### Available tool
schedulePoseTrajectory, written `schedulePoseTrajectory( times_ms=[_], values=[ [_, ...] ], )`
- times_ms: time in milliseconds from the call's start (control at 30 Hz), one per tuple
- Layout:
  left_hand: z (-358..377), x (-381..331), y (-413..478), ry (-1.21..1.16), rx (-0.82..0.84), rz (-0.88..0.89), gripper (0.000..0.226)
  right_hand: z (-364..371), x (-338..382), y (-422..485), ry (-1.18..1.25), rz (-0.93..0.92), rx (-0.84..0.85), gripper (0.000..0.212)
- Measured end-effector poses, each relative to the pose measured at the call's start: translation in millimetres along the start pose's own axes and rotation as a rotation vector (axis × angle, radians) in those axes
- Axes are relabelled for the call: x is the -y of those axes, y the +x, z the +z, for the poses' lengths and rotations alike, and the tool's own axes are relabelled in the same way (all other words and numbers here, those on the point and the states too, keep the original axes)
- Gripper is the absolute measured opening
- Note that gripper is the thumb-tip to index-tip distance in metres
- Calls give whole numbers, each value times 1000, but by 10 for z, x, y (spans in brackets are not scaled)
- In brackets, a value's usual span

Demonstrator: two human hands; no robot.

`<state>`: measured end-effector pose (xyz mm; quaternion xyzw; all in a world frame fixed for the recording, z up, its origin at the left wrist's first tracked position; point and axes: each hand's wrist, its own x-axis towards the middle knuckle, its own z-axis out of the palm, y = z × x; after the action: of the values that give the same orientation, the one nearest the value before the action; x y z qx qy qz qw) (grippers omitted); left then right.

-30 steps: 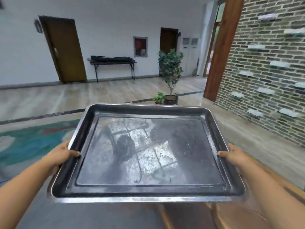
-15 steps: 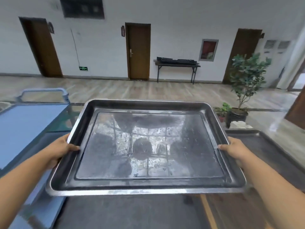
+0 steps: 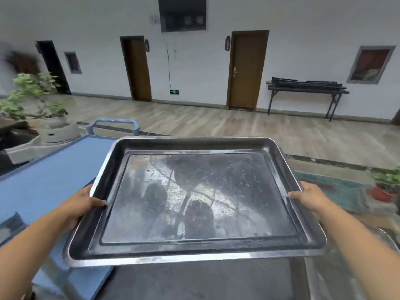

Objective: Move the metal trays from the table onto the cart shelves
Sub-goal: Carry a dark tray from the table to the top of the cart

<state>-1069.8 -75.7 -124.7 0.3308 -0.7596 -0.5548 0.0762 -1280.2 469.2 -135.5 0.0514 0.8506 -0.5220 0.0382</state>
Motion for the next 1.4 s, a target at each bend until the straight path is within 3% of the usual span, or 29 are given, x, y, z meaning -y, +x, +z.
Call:
schedulePoseTrajectory(
  times_ms=[267, 500, 767, 1033, 1400],
  values=[
    [56, -188, 450, -23, -48, -65, 40, 526, 355, 1065, -38, -27, 139, 28],
    [-222, -90, 1155, -70, -159, -104, 41, 1409, 796, 1947, -83, -45, 244, 30],
    [-739, 94, 2280, -126, -268, -172, 35, 2709, 1627, 2949, -141, -116, 319, 22],
    [-1512, 202, 2858, -181, -413, -248, 33, 4172, 2579, 3592, -133, -214, 501, 40],
    [-2114, 429, 3300, -245, -661, -405, 41, 6343, 3494, 4274, -152, -366, 736, 24]
  ],
)
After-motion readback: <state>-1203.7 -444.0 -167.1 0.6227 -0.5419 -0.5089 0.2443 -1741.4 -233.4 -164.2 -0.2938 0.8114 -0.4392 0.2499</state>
